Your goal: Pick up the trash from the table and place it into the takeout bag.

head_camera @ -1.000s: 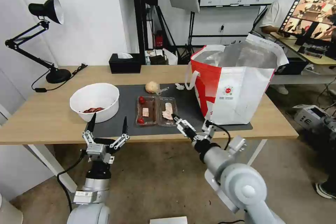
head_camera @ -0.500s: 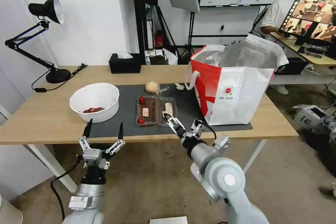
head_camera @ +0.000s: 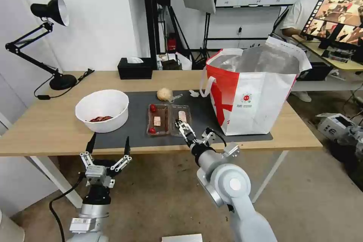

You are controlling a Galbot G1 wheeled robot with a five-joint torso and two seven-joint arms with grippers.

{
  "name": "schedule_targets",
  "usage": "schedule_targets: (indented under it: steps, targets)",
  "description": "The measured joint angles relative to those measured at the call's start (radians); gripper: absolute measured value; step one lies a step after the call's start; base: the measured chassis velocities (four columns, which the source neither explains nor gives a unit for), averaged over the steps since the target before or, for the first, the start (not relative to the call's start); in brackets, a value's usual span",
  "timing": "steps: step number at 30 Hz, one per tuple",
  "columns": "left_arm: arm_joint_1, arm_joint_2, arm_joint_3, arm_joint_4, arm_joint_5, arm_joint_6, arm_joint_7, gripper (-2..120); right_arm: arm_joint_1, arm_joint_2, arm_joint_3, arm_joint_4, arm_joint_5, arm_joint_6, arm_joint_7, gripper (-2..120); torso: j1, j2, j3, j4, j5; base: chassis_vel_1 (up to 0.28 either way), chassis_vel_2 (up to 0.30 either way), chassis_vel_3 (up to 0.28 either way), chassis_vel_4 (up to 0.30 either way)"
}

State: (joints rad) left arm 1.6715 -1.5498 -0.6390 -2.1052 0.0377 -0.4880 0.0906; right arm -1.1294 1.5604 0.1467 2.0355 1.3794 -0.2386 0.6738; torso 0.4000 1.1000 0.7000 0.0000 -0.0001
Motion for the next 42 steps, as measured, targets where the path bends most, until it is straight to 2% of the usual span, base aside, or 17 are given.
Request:
schedule_targets:
  steps: [18,42]
  targets:
    - [-0.025,0.0,-0.003,0.031,-0.001,-0.005,0.0,100,0.037,0.012,0.0,-0.082,0.007,0.017,-0.008,100,0.0,0.0,0.0,0.0,0.0,0.0,0.0,0.0,0.0]
    - [-0.032,-0.002,-0.005,0.042,-0.001,-0.008,0.0,100,0.066,0.012,-0.002,-0.134,0.005,0.019,-0.033,100,0.0,0.0,0.0,0.0,0.0,0.0,0.0,0.0,0.0]
